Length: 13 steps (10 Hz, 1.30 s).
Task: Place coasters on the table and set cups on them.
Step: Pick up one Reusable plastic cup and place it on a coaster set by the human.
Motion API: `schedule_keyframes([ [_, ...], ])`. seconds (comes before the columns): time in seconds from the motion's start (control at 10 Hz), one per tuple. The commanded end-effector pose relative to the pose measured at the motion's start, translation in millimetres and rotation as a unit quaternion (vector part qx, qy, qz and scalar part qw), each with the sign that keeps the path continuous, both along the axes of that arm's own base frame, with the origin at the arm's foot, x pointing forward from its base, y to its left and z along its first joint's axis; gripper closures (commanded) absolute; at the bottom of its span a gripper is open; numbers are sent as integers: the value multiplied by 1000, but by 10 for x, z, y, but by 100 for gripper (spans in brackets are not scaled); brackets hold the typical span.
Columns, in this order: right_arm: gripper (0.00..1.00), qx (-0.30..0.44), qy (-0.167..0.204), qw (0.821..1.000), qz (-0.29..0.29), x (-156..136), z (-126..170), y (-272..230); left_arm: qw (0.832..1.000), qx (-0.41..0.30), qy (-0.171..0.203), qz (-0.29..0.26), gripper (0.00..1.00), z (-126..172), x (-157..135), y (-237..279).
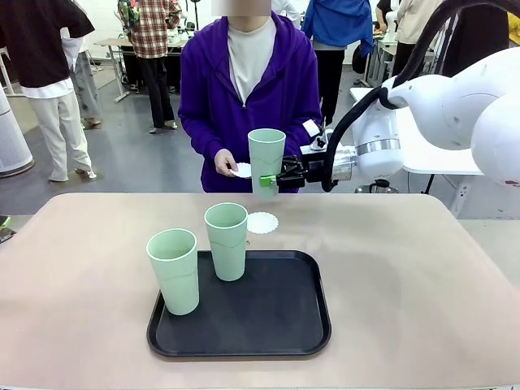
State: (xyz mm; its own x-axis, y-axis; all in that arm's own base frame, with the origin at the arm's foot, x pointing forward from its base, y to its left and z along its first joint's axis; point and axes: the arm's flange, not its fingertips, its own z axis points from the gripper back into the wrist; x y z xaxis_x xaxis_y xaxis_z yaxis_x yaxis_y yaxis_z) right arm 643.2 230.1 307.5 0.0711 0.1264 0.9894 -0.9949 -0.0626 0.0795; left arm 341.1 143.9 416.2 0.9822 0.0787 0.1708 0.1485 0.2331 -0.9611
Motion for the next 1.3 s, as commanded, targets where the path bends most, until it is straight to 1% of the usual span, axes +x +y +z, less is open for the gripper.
schedule_keyframes([
  [0.0,18,-1,-3,1000,-1,10,30,16,1000,-6,-7,-1,0,18,-8,12],
  [0.3,18,0,0,1000,0,0,0,0,1000,-6,-7,-1,0,18,-8,12],
  [0.4,18,0,13,1000,9,12,-110,8,1000,-6,-7,-1,0,18,-8,12],
  [0.7,18,-20,30,999,21,82,-417,135,1000,-6,-7,-1,0,18,-8,12],
  [0.9,18,-16,26,999,26,107,-494,195,1000,-6,-7,-1,0,18,-8,12],
  [1.0,18,-15,18,999,31,106,-518,221,1000,-6,-7,-1,0,18,-8,12],
  [1.2,18,-21,10,999,26,168,-598,226,1000,-6,-7,-1,0,18,-8,12],
])
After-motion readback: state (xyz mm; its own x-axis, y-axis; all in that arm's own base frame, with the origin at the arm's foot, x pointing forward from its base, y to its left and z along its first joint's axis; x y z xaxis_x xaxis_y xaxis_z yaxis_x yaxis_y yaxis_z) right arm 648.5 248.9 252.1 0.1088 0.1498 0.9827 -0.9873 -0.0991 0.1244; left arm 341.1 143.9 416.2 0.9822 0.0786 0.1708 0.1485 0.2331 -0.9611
